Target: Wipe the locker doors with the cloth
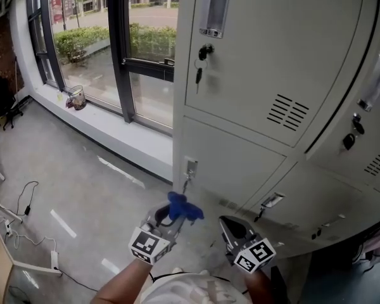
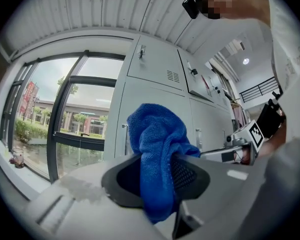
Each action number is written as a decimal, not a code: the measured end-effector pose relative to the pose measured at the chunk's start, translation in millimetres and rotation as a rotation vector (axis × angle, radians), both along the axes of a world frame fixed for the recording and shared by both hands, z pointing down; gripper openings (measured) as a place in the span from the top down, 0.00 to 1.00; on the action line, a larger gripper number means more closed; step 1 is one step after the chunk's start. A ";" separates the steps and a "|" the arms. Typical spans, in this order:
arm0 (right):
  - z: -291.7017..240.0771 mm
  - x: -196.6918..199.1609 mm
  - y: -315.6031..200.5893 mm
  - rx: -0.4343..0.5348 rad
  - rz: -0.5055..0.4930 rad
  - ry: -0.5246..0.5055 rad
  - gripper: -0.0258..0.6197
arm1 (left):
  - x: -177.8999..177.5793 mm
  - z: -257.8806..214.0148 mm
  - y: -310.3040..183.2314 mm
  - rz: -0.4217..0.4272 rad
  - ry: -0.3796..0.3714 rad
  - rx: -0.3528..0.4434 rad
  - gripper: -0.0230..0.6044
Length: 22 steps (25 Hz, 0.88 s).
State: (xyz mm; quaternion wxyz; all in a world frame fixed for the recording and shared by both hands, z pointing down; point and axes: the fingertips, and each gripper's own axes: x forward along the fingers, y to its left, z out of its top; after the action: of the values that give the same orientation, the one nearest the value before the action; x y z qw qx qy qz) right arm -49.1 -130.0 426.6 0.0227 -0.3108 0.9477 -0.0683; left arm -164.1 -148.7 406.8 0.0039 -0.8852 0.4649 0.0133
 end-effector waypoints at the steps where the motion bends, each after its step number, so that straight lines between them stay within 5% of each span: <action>1: -1.3 1.7 -0.3 -0.003 -0.002 -0.008 0.95 | -0.7 -5.9 -2.7 -0.011 -0.005 0.010 0.76; 17: -17.2 21.3 -5.9 0.008 -0.074 -0.050 0.95 | -28.2 -124.3 -57.1 -0.197 -0.111 0.202 0.76; 22: -20.8 23.3 -3.3 0.026 -0.107 -0.042 0.95 | -37.9 -171.8 -77.1 -0.275 -0.080 0.243 0.76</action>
State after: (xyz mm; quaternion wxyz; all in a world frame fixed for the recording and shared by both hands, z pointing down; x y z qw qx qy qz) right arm -25.7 -133.3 405.8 0.0430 -0.2581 0.9631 -0.0636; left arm -202.0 -225.9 235.1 0.1312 -0.8062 0.5759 0.0336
